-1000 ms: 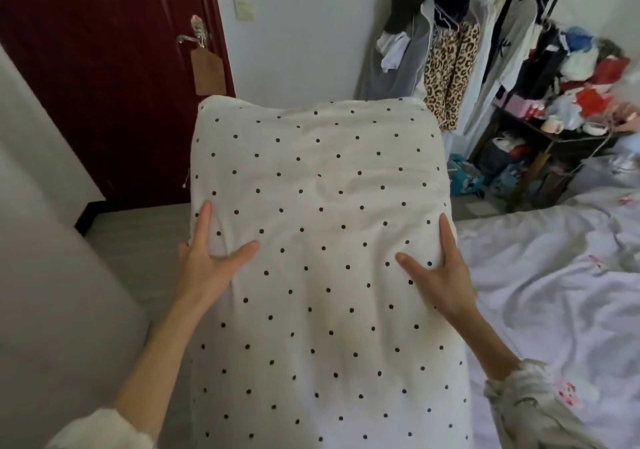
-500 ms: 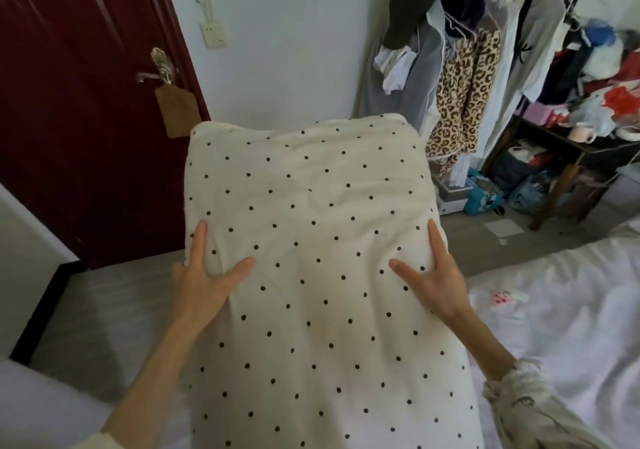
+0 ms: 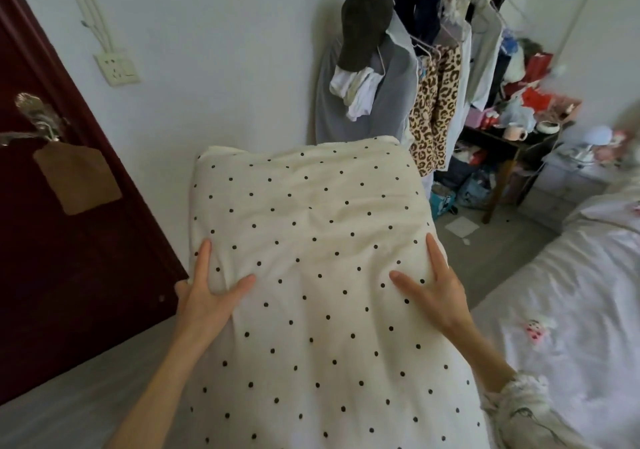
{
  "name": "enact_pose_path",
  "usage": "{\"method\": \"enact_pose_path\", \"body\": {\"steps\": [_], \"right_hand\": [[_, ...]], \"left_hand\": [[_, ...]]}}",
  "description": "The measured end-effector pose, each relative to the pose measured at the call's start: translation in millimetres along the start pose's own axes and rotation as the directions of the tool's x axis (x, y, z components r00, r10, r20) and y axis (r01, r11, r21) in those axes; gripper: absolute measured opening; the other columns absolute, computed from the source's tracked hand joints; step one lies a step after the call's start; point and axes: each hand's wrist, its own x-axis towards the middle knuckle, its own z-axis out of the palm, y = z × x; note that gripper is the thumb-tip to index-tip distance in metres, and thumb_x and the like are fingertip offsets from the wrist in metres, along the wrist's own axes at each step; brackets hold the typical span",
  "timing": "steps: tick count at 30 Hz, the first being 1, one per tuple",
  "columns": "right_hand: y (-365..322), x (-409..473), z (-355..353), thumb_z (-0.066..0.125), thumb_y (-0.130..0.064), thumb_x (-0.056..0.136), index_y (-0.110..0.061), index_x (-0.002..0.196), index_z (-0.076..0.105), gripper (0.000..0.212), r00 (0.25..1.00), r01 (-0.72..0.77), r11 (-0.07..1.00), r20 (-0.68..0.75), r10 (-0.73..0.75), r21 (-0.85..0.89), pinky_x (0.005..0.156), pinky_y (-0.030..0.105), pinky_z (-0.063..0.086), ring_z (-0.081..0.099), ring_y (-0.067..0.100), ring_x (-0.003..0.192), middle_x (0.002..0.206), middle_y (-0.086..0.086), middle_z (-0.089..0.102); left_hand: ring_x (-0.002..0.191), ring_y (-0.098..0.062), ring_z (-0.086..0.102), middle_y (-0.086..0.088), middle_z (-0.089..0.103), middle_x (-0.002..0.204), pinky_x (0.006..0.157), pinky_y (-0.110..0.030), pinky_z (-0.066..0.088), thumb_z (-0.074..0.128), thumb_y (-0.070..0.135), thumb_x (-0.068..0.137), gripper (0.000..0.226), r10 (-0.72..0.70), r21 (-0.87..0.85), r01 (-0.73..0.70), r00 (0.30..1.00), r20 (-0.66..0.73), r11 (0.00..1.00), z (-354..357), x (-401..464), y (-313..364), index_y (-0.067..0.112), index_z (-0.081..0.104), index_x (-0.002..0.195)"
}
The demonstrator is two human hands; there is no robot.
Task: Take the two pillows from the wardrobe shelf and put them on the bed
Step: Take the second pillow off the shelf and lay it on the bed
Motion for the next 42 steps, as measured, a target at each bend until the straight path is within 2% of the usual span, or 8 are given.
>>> {"method": "enact_pose_path", "body": {"steps": [4,9,17,20,26,30,36,42], "right_hand": [[-14,29,20,0.067,-0.065,0.063,-0.051,0.140,0.010,0.096,0.994,-0.061,0.998,-0.092,0.061,0.012,0.098,0.041,0.038,0.044,0.024,0.125,0.143,-0.001,0.041],[-12,67,26,0.061,-0.074,0.054,-0.053,0.138,0.011,0.100,0.973,-0.134,0.990,-0.185,0.138,0.036,0.099,0.041,0.039,0.045,0.024,0.123,0.142,-0.001,0.042],[18,161,-9,0.065,-0.069,0.058,-0.053,0.137,0.012,0.097,0.921,-0.204,0.978,-0.329,0.208,0.047,0.100,0.041,0.041,0.048,0.019,0.120,0.137,-0.005,0.046],[33,195,-37,0.068,-0.067,0.060,-0.053,0.138,0.013,0.096,0.892,-0.232,0.971,-0.383,0.238,0.064,0.102,0.044,0.039,0.046,0.019,0.122,0.138,-0.004,0.045],[58,243,-108,0.072,-0.061,0.063,-0.048,0.141,0.014,0.098,0.798,-0.268,0.956,-0.529,0.289,0.118,0.103,0.044,0.038,0.045,0.019,0.124,0.143,-0.005,0.041],[74,271,-153,0.069,-0.064,0.059,-0.045,0.142,0.017,0.099,0.709,-0.302,0.946,-0.636,0.304,0.115,0.093,0.032,0.039,0.048,0.013,0.116,0.141,-0.007,0.043],[119,329,-207,0.075,-0.052,0.067,-0.039,0.143,0.021,0.095,0.596,-0.386,0.917,-0.733,0.328,0.096,0.098,0.031,0.035,0.041,0.017,0.127,0.146,-0.005,0.037],[150,429,-270,0.073,-0.054,0.068,-0.039,0.143,0.022,0.093,0.498,-0.436,0.891,-0.792,0.354,0.124,0.105,0.045,0.036,0.044,0.021,0.126,0.145,-0.005,0.037]], "left_hand": [[0.102,-0.016,0.033,-0.007,0.027,0.136,0.097,-0.042,0.034,0.064,0.073,0.049,0.104,0.062,0.043,-0.066,0.994,0.089,0.997,1,74,16,0.064,0.003,0.134],[0.097,-0.018,0.034,0.003,0.022,0.114,0.096,-0.045,0.035,0.066,0.072,0.050,0.103,0.106,0.046,-0.118,0.971,0.213,0.992,34,149,36,0.069,0.000,0.129],[0.099,-0.020,0.034,0.003,0.021,0.113,0.098,-0.046,0.034,0.064,0.076,0.048,0.104,0.157,0.043,-0.187,0.910,0.383,0.981,147,247,91,0.069,-0.001,0.129],[0.114,-0.030,0.038,-0.004,0.026,0.124,0.099,-0.049,0.034,0.063,0.077,0.049,0.105,0.168,0.054,-0.216,0.876,0.453,0.975,201,277,125,0.067,-0.003,0.130],[0.126,-0.035,0.033,-0.008,0.024,0.139,0.099,-0.051,0.033,0.068,0.071,0.055,0.101,0.303,-0.039,-0.343,0.763,0.571,0.938,309,314,213,0.068,0.000,0.129],[0.123,-0.035,0.035,-0.011,0.023,0.139,0.095,-0.050,0.035,0.068,0.073,0.052,0.100,0.368,-0.091,-0.405,0.685,0.628,0.910,383,330,261,0.072,0.000,0.125],[0.129,-0.033,0.032,-0.011,0.023,0.145,0.097,-0.048,0.034,0.067,0.076,0.051,0.101,0.386,-0.158,-0.413,0.559,0.734,0.897,514,360,311,0.067,0.004,0.130],[0.131,-0.034,0.031,-0.012,0.026,0.147,0.102,-0.050,0.032,0.065,0.078,0.049,0.109,0.390,-0.191,-0.432,0.437,0.811,0.881,653,411,388,0.057,0.005,0.138]]}}
